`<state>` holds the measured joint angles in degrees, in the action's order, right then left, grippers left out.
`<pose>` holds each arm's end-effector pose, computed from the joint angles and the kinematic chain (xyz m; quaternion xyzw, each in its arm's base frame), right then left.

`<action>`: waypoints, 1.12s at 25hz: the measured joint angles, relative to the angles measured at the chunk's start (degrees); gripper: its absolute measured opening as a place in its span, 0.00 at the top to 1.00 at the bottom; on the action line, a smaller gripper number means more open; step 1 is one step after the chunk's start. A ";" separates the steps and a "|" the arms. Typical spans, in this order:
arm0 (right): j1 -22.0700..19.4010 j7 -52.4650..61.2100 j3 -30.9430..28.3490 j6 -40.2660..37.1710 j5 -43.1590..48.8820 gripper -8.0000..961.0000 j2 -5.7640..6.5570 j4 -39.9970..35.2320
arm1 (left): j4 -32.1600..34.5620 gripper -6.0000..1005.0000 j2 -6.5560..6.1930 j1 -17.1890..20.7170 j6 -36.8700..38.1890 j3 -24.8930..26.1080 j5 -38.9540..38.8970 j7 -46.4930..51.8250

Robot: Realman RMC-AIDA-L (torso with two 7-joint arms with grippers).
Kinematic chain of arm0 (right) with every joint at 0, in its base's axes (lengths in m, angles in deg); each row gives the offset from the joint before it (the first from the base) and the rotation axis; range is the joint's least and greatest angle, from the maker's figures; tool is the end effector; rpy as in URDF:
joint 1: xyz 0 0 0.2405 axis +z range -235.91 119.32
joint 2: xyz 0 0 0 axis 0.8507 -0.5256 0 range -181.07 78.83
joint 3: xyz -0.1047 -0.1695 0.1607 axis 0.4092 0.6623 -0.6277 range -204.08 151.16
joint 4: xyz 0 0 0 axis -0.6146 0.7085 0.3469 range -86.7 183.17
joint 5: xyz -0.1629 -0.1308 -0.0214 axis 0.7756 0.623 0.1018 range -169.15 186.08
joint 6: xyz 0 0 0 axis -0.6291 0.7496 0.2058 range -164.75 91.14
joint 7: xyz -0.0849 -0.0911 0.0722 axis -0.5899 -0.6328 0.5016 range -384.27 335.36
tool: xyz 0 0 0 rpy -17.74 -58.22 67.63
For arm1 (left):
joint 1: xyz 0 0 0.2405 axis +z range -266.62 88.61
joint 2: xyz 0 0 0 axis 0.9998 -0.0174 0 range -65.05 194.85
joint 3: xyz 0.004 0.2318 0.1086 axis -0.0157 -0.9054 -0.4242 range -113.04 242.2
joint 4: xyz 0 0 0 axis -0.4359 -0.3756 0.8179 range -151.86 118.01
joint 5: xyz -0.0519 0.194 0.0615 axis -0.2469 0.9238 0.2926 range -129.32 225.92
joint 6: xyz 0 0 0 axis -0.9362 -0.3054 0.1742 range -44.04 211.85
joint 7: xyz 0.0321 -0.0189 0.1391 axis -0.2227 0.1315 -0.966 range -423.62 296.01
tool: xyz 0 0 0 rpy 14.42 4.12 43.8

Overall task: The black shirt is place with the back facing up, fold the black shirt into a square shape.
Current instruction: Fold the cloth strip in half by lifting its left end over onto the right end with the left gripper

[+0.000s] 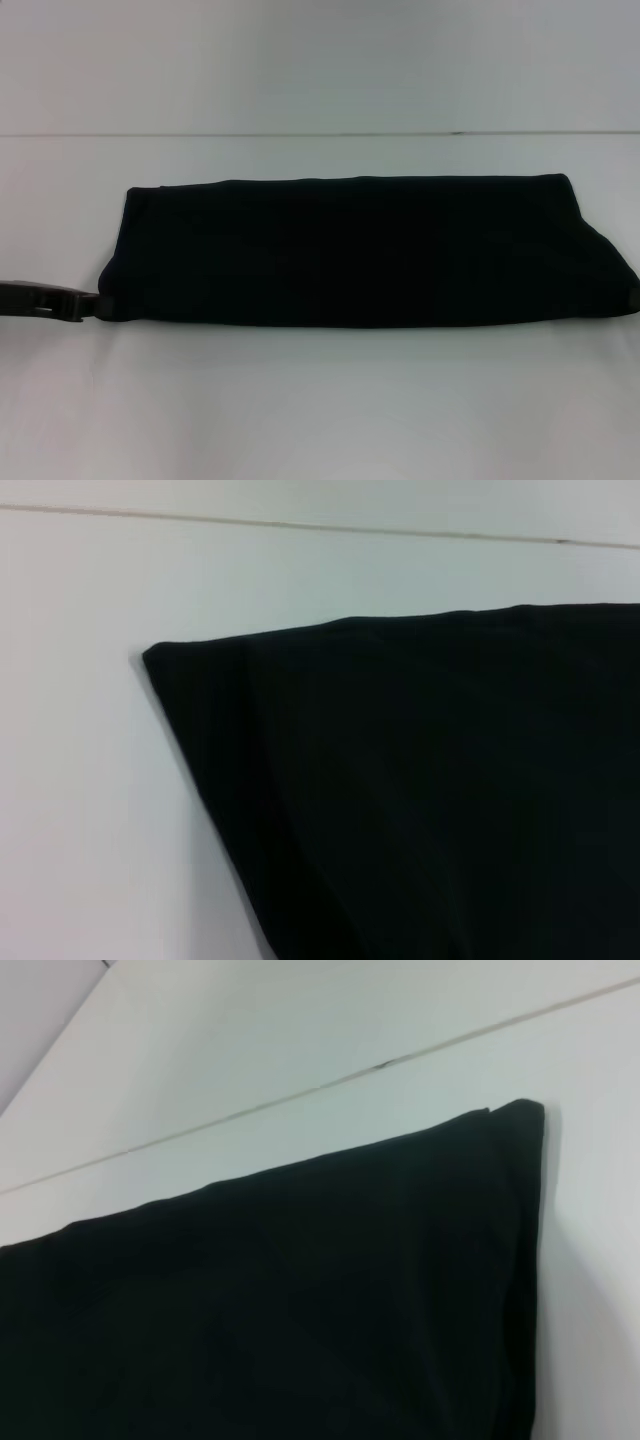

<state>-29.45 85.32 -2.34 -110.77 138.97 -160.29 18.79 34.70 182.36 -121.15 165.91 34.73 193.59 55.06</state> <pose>0.3725 0.3355 0.0683 -0.7743 0.5542 0.1697 0.2540 -0.3232 0.3497 0.0611 -0.8339 -0.4988 -0.0510 0.2309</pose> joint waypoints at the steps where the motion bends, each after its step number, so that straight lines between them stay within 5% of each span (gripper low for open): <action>1: -0.07 -0.39 -0.39 -0.30 0.00 0.98 0.02 0.00 | 0.01 0.97 0.00 0.13 0.21 0.28 0.02 -0.27; 17: -0.94 -0.28 -3.40 -3.23 0.04 0.97 0.08 -2.49 | 0.51 0.96 -0.04 -0.02 1.61 1.82 -0.27 3.66; 19: -1.44 -0.26 -6.00 -3.87 0.01 0.89 0.04 -3.79 | 1.12 0.96 -0.07 0.48 0.35 3.09 0.02 5.40; 23: -2.67 -1.55 -14.03 -8.93 -2.43 0.73 0.11 -7.13 | 2.77 0.80 -0.48 1.81 0.76 6.87 0.18 8.13; 28: -2.69 -4.09 -14.89 -13.54 -6.92 0.51 -0.08 -7.42 | 3.09 0.60 -0.73 2.51 8.76 8.91 0.17 10.91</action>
<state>-32.14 81.23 -17.22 -124.30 132.05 -160.37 11.37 37.78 181.62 -118.64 174.67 43.63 193.76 65.97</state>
